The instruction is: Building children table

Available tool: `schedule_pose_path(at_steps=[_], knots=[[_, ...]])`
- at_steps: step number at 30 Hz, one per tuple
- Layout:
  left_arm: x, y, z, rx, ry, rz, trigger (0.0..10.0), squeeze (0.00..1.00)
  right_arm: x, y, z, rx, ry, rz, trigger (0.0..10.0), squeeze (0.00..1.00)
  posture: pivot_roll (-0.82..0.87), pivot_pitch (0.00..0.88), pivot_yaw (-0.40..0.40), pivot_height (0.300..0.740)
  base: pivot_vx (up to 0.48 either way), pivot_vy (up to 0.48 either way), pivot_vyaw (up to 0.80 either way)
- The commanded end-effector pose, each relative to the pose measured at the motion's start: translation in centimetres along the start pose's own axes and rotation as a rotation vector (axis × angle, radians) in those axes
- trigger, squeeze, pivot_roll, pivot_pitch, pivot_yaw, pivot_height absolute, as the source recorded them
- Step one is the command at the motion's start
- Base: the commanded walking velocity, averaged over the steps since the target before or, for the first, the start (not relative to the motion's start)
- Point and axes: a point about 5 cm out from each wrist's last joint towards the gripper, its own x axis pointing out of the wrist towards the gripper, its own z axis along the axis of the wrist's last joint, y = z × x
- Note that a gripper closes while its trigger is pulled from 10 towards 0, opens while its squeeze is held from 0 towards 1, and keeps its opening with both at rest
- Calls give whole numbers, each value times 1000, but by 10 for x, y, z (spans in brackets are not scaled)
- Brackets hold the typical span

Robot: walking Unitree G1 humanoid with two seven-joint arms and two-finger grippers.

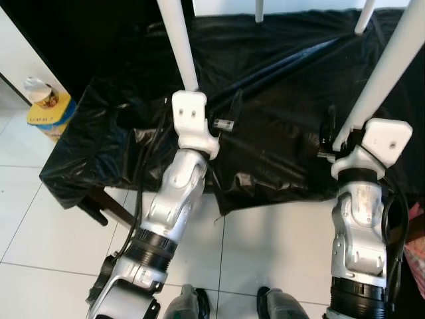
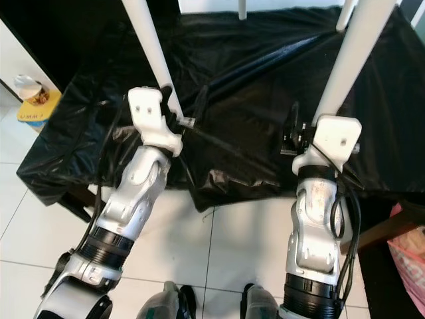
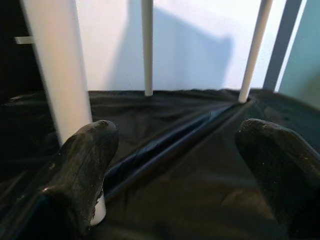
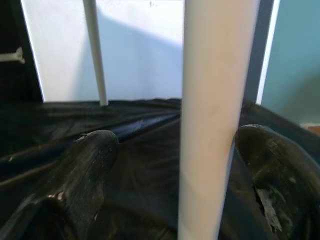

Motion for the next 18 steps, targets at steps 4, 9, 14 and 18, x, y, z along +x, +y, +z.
schedule_pose_path(at_steps=[4,9,14,18], knots=[[-37,-4,-20,53,116,-254,10000,0,-32,6,-23,24,86,48,10000,0,35,140,98,740,0,0,0],[-57,1,-29,75,159,-240,10000,0,-47,12,-34,28,133,145,10000,0,41,142,96,740,0,0,0],[-78,7,-36,109,197,-230,10000,0,-65,17,-48,37,191,258,10000,0,49,147,93,740,0,0,0],[-95,15,-42,143,233,-224,10000,0,-78,19,-58,45,240,362,10000,0,52,153,90,740,0,0,0]])
